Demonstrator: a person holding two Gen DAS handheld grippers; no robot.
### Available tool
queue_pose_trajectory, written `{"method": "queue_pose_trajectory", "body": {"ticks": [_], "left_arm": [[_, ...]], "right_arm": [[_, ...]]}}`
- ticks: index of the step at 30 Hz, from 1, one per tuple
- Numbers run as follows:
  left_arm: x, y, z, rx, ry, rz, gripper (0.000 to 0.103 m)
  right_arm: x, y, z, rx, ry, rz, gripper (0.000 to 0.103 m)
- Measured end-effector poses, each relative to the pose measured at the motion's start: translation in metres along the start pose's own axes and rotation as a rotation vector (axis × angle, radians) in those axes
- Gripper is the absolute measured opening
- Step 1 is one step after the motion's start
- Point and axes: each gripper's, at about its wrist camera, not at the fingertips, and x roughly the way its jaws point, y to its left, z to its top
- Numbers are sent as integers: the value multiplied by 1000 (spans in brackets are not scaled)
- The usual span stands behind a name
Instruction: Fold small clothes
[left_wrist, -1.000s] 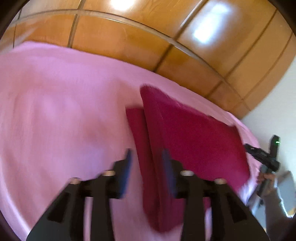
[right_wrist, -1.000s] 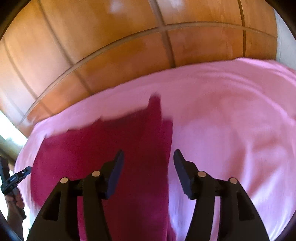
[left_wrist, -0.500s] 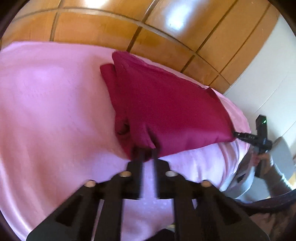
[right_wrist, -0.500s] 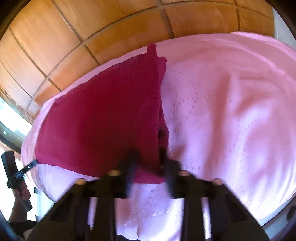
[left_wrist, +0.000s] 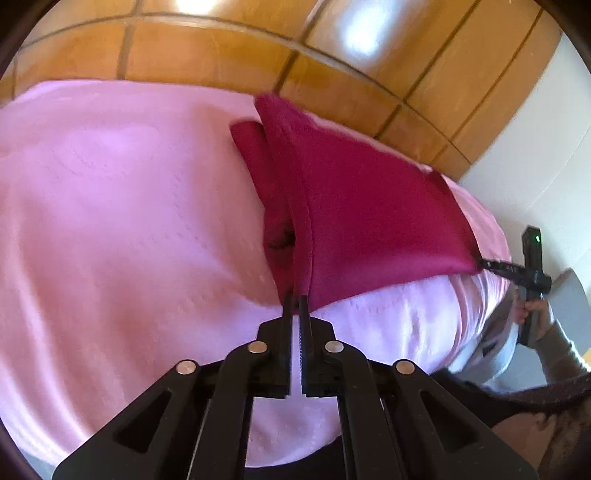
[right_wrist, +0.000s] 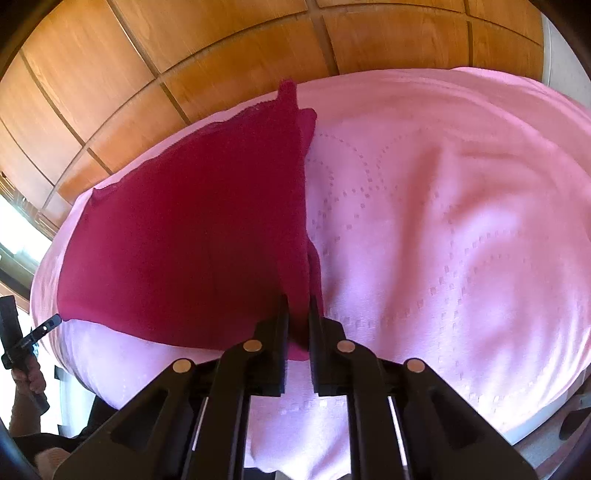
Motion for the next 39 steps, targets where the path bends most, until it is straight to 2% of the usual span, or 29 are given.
{"method": "queue_pose_trajectory", "body": {"ticks": [1,2,3,4,5,6,7,11,14,15,16,17,18,19,20,22,24,26,28,31,32,33,34,35,36,37,39], "left_arm": [[-3,2,2,-17,-5,-22,2],[-6,4,4,-34,-15,-37,6],[-8,6,7,-52,-33,-36,22],[-8,8,11,-79,-50,-35,43],[-7,10,15,-104,-62,-47,50],[-3,12,21,-132,-78,-62,52],[1,12,26,-143,-78,-70,52],[25,4,49,-154,-77,-63,52],[39,0,64,-161,-67,-56,52],[44,0,68,-166,-65,-48,50],[50,0,73,-176,-60,-37,43],[55,2,78,-189,-54,-16,39],[59,4,82,-202,-54,15,30],[62,5,85,-206,-56,30,18],[64,5,88,-204,-62,42,14],[66,1,90,-175,-72,101,8],[73,-1,90,-160,-53,155,8],[82,3,85,-166,-35,187,8],[84,4,85,-186,-31,198,8],[73,-11,90,-167,-65,261,10],[68,-18,91,-146,-84,280,10],[64,-27,93,-119,-104,293,10],[63,-32,96,-104,-117,299,14],[60,-37,96,-86,-132,302,19],[59,-43,98,-69,-146,300,31],[60,-51,101,-51,-162,293,38],[63,-62,103,-15,-169,275,38]], "right_arm": [[-5,1,2,-6,-11,-9,23],[-10,2,3,-8,-22,-17,39],[-15,3,4,-7,-39,-15,44],[-21,4,7,-4,-66,-10,45],[-26,7,10,-5,-84,-5,47],[-30,8,13,-6,-97,0,50],[-32,10,18,-5,-116,8,56],[-20,18,48,-1,-164,2,57],[5,19,74,28,-159,-30,57],[16,18,83,46,-151,-38,57],[23,15,89,56,-142,-41,57],[30,11,94,67,-133,-42,56],[38,8,100,83,-122,-37,51],[43,7,103,91,-111,-28,20],[47,7,107,86,-100,-24,6],[47,12,113,63,-130,-62,6],[44,12,116,58,-164,-90,6],[53,7,117,61,-163,-142,6],[76,-4,113,79,-102,-167,7],[77,-8,112,83,-116,-161,16],[73,-9,113,87,-126,-157,34],[67,-9,114,87,-145,-170,44],[61,-9,114,83,-170,-193,48],[54,-6,114,78,-197,-210,48],[44,0,113,66,-226,-207,48],[39,7,112,52,-240,-189,49],[35,30,110,-1,-231,-100,49]]}}
